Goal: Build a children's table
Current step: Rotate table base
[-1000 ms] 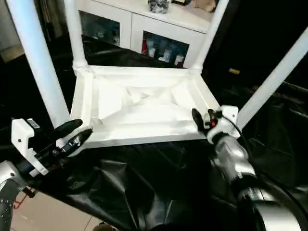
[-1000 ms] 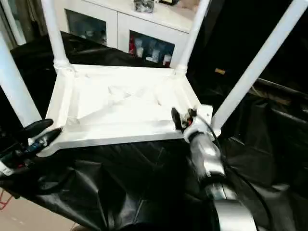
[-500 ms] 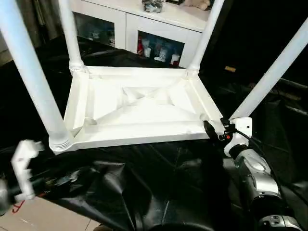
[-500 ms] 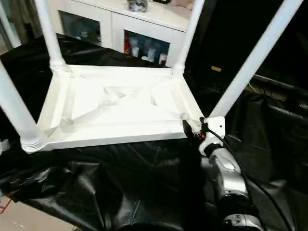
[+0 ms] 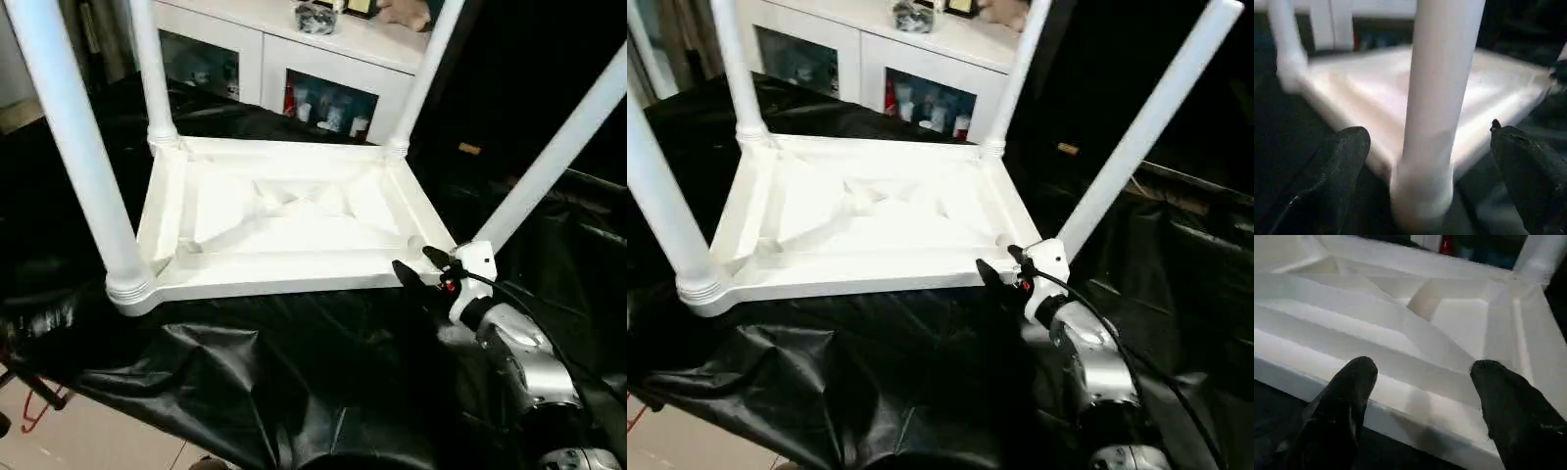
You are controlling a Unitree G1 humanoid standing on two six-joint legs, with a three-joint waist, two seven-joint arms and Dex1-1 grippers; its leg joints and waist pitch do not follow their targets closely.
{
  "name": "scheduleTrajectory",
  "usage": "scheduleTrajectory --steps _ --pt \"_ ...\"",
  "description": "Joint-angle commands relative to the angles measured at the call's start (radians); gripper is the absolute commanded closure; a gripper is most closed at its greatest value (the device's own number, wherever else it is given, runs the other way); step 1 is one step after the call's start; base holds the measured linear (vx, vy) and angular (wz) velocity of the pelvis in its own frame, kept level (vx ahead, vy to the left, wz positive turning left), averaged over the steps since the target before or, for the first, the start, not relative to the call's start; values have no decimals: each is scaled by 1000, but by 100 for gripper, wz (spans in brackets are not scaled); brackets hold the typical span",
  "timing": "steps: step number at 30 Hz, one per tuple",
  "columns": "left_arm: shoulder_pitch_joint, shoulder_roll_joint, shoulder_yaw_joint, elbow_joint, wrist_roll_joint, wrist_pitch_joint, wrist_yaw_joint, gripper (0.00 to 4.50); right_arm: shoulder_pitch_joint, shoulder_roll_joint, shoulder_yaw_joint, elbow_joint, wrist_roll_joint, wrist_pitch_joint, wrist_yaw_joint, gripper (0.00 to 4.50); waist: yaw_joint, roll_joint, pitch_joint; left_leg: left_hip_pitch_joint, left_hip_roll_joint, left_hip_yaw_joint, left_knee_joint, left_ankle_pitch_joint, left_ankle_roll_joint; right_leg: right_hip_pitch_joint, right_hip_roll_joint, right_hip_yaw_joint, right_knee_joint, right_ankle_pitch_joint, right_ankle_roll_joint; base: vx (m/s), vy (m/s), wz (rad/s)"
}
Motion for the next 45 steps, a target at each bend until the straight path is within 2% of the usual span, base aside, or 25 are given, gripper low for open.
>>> scheduleTrajectory --steps 1,3,4,5,7,8,9,11,13,15,17,19,22,23,25,26,27,30,32,34,35,36,37,39,45 --pt "-33 -24 -46 1 -19 -2 -15 0 7 -17 -42 -15 14 -1 -36 97 -5 49 -51 27 31 -24 -93 -390 -65 18 -71 51 -87 -304 -167 0 0 0" --pt "-100 -68 -96 25 -25 -4 -19 0 18 -14 -69 -32 14 -11 -90 97 -7 56 -52 23 29 -23 -92 -372 -70 22 -71 52 -85 -283 -170 0 0 0" --pt "-100 -68 -96 25 -25 -4 -19 0 18 -14 -69 -32 14 -11 -90 97 -6 53 -56 27 27 -19 -88 -359 -70 20 -71 53 -86 -274 -171 0 0 0" --pt "-128 -88 -122 38 -18 -11 -21 0 29 -12 -79 -51 19 -7 -101 97 -7 55 -57 19 25 -20 -87 -341 -66 28 -70 53 -83 -259 -172 0 0 0" --pt "-155 -107 -158 45 -14 -9 -38 0 53 -15 -86 -92 35 16 -85 97 -6 53 -58 17 25 -20 -86 -328 -56 30 -70 53 -82 -255 -166 0 0 0" --pt "-164 -114 -172 45 -14 -4 -44 0 63 -19 -87 -106 38 24 -79 97 -5 71 -58 21 26 -22 -87 -333 -55 28 -71 53 -82 -265 -166 0 0 0" --pt "-169 -118 -181 43 -15 -1 -47 0 69 -22 -87 -115 40 29 -76 97 -8 64 -64 19 26 -20 -84 -317 -51 32 -70 52 -83 -239 -168 0 0 0" --pt "-180 -137 -230 10 -25 28 -66 0 94 -45 -85 -143 42 52 -60 97 -9 71 -60 17 26 -20 -85 -315 -47 32 -68 52 -81 -237 -178 0 0 0" --pt "-185 -151 -261 -22 -45 62 -82 0 119 -64 -80 -182 54 68 -26 97 -8 65 -60 15 26 -18 -82 -299 -39 35 -68 53 -81 -234 -183 0 0 0" --pt "-188 -157 -275 -40 -57 79 -87 0 134 -74 -75 -206 64 75 0 97 -5 74 -58 17 27 -15 -79 -296 -28 30 -69 55 -83 -237 -190 0 0 0" --pt "-181 -165 -324 -97 -88 129 -98 0 201 -110 -40 -296 83 98 87 97 -1 73 -55 16 30 -14 -80 -300 -17 32 -68 55 -87 -256 -183 0 0 0" --pt "-176 -165 -336 -113 -97 144 -102 0 209 -112 -40 -303 83 106 84 97 -4 75 -54 10 28 -18 -84 -305 -16 35 -68 53 -88 -289 -179 0 0 0" --pt "-169 -170 -353 -144 -124 177 -106 0 198 -107 -52 -269 62 112 37 97 -10 73 -53 12 26 -17 -82 -305 -25 31 -69 53 -92 -331 -170 0 0 0" --pt "-164 -176 -367 -195 -174 236 -106 0 141 -100 -56 -157 -22 123 -90 97 -15 75 -53 14 26 -18 -81 -312 -38 27 -68 52 -92 -357 -167 0 0 0" --pt "-162 -178 -371 -210 -188 255 -106 0 122 -98 -55 -124 -47 123 -128 97 -21 76 -53 13 21 -18 -80 -307 -51 29 -65 49 -94 -368 -166 0 0 0" --pt "-160 -192 -385 -262 -242 319 -97 0 47 -81 -37 -8 -105 105 -226 97 -24 78 -53 18 21 -16 -75 -319 -54 21 -66 51 -92 -374 -162 0 0 0" --pt "-160 -196 -389 -270 -252 329 -93 0 32 -76 -31 12 -110 100 -235 97 -30 73 -56 12 17 -17 -75 -306 -53 29 -64 49 -92 -372 -160 0 0 0" --pt "-162 -225 -415 -301 -283 357 -67 0 -46 -44 1 101 -126 92 -261 97 -38 68 -57 8 17 -15 -72 -284 -40 30 -60 50 -88 -343 -155 0 0 0" --pt "-166 -251 -434 -317 -292 366 -45 0 -96 -16 27 163 -138 82 -257 97 -40 72 -59 9 18 -14 -70 -276 -37 30 -61 51 -87 -327 -156 0 0 0" --pt "-170 -269 -459 -339 -303 384 -37 0 -140 13 49 215 -153 64 -249 97 -41 71 -63 7 20 -14 -70 -247 -36 32 -62 51 -80 -285 -167 0 0 0" --pt "-173 -279 -469 -346 -303 389 -29 0 -159 28 54 231 -156 56 -247 97 -42 64 -62 4 20 -13 -70 -230 -31 34 -60 52 -77 -261 -170 0 0 0" --pt "-176 -289 -477 -350 -306 393 -22 0 -173 43 56 242 -155 50 -242 97 -44 67 -62 3 20 -12 -70 -225 -33 35 -60 52 -77 -246 -170 0 0 0" --pt "-182 -305 -487 -352 -312 398 -15 0 -192 63 60 251 -153 43 -234 97 -46 58 -63 2 20 -11 -69 -222 -31 37 -59 52 -76 -243 -169 0 0 0" --pt "-192 -330 -490 -357 -336 415 1 0 -221 89 69 280 -162 25 -224 97 -51 63 -65 0 20 -13 -70 -215 -34 40 -61 51 -73 -232 -169 0 0 0" --pt "-227 -387 -520 -354 -379 452 23 0 -288 163 134 349 -186 -16 -189 97 -69 61 -67 -9 17 -13 -66 -189 -26 47 -61 54 -69 -198 -178 0 0 0"
